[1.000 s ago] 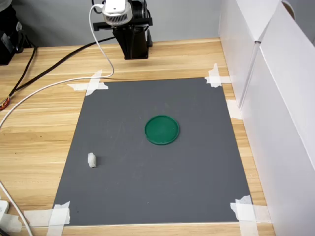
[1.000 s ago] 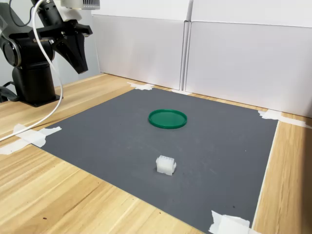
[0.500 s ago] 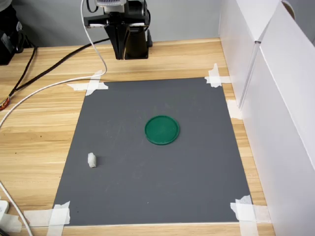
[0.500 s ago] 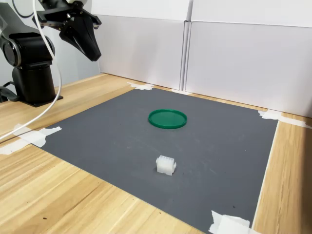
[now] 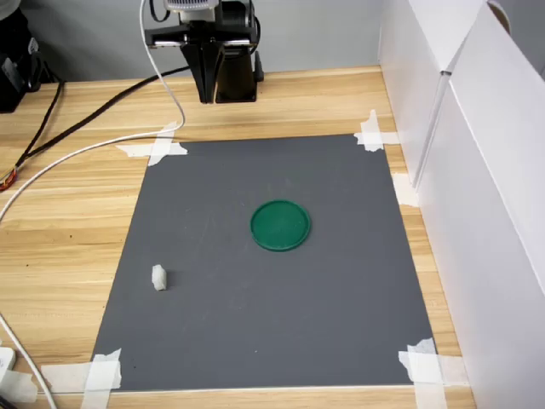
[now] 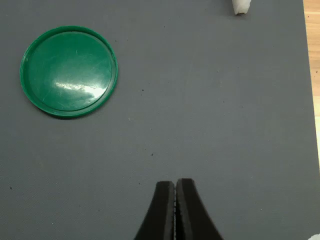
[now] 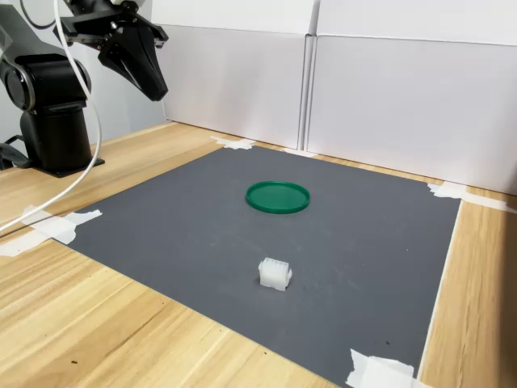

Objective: Grasp a white terminal and put it in the green lid.

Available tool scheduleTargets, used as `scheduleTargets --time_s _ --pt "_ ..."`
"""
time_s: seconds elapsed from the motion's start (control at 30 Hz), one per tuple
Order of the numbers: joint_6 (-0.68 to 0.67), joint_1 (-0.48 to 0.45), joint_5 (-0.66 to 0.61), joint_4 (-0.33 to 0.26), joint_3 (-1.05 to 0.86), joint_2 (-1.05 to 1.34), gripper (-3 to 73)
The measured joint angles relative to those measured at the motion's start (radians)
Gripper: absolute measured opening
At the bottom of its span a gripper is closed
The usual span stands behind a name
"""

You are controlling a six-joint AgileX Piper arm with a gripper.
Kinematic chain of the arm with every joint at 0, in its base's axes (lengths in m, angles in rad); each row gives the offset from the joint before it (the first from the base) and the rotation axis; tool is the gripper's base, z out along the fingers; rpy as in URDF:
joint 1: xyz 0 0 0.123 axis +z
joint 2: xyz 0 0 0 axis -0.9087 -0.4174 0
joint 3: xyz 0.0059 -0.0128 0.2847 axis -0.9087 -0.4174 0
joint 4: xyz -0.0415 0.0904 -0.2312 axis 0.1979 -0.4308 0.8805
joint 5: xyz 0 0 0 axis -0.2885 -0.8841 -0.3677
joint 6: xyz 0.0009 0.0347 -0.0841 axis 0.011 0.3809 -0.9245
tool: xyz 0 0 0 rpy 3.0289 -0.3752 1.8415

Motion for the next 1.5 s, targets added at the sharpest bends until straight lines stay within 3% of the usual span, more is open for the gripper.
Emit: scheduleTargets --time_s 0.53,1.5 --pt "0.0 0.0 0.011 0.001 0.024 -0.037 -1.7" --pt "0.0 0.0 -0.027 0.05 0.436 -0.473 -1.7"
